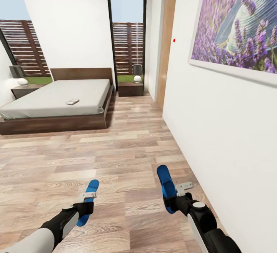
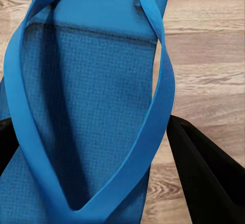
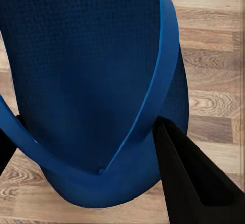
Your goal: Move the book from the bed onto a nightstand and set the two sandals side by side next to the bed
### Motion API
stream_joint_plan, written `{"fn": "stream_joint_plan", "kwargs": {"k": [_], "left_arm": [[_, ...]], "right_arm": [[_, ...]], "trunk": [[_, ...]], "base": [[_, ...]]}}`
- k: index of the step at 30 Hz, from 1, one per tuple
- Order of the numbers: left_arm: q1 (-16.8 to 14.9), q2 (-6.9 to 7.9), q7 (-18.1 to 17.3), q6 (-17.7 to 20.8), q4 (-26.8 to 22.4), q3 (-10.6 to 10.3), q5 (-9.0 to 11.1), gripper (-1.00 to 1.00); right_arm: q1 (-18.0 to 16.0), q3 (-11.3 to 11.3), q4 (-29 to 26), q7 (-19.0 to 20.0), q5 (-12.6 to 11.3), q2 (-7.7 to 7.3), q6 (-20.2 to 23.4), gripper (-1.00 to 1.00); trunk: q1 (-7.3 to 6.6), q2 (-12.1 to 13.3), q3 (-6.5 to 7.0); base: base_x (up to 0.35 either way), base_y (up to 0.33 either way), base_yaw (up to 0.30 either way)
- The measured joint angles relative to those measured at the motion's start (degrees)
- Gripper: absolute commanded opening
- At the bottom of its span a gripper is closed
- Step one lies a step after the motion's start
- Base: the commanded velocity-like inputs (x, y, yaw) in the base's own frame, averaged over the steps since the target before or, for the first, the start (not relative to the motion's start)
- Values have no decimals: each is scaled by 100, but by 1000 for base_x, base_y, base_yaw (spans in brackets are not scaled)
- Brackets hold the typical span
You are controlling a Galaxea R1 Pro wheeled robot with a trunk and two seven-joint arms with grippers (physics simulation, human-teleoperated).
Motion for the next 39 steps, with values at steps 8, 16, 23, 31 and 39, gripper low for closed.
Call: {"fn": "stream_joint_plan", "kwargs": {"k": [8, 16, 23, 31, 39], "left_arm": [[20, 30, -576, -490, 709, 28, 12, -100], [267, 17, -641, -502, 843, 54, 18, -100], [680, -20, -628, -596, 1021, 75, 40, -100], [858, -57, -502, -1073, 1074, 96, 32, -100], [946, -81, -411, -1188, 1087, 95, 43, -100]], "right_arm": [[2, -214, 224, 191, -50, -129, -162, -100], [2, -950, 579, 1078, -41, -217, -472, -100], [7, -1109, 949, 1213, -25, -316, -647, -100], [9, -1123, 1332, 1233, -27, -419, -1122, -100], [11, -1115, 1396, 1229, -20, -433, -1204, -100]], "trunk": [[1, 0, 0], [1, 0, 0], [1, 0, -1], [-1, 0, 0], [-1, 0, 0]], "base": [[216, -1, 0], [167, 0, 0], [187, 34, 0], [302, 88, 0], [335, 17, 0]]}}
